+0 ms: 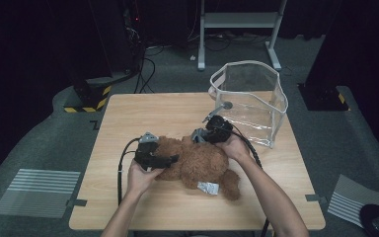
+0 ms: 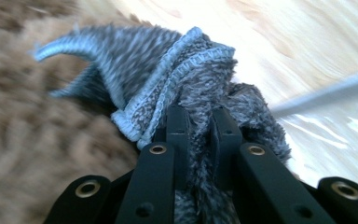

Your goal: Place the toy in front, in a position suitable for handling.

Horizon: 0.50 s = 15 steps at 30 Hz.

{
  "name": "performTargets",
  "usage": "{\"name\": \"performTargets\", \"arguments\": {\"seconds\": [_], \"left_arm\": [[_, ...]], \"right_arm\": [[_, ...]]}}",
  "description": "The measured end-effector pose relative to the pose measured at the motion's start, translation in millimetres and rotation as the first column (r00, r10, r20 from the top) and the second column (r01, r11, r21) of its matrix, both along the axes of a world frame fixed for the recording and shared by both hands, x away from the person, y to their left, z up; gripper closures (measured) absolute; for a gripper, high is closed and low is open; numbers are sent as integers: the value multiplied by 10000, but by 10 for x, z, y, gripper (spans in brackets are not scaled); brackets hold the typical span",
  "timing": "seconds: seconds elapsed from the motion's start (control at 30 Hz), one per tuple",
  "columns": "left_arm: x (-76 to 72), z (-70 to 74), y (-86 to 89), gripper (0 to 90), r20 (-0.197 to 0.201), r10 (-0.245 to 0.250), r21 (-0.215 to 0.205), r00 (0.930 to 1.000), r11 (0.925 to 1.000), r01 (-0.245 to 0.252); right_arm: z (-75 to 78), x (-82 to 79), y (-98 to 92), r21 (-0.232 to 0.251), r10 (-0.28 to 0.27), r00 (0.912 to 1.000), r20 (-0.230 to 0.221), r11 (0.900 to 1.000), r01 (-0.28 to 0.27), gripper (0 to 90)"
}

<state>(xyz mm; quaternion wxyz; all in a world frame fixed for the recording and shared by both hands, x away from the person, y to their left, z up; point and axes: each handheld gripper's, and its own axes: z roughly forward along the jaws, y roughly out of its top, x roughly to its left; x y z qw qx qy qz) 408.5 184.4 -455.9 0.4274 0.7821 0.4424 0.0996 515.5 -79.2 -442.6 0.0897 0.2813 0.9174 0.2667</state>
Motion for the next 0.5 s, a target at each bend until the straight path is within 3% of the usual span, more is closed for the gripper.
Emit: {"name": "performTargets", "arguments": {"seconds": [0.1, 0.27, 0.4, 0.5], "left_arm": [[5, -3, -1, 166, 3, 4, -28, 10000, 10000, -4], [9, -4, -1, 166, -12, 13, -30, 10000, 10000, -13], [8, -3, -4, 164, -52, 63, -41, 10000, 10000, -63], [8, -2, -3, 163, -28, 53, -1, 10000, 10000, -53]], "right_arm": [[94, -21, -80, 356, -232, 9994, 267, 9991, 222, 810], [367, -197, 40, 1606, 736, 9909, 1129, 9828, -913, 810], [440, -306, 227, 1469, 1442, 9797, 1396, 9754, -1645, 809], [331, -289, 333, 798, 1684, 9801, 1049, 9810, -1771, 809]]}}
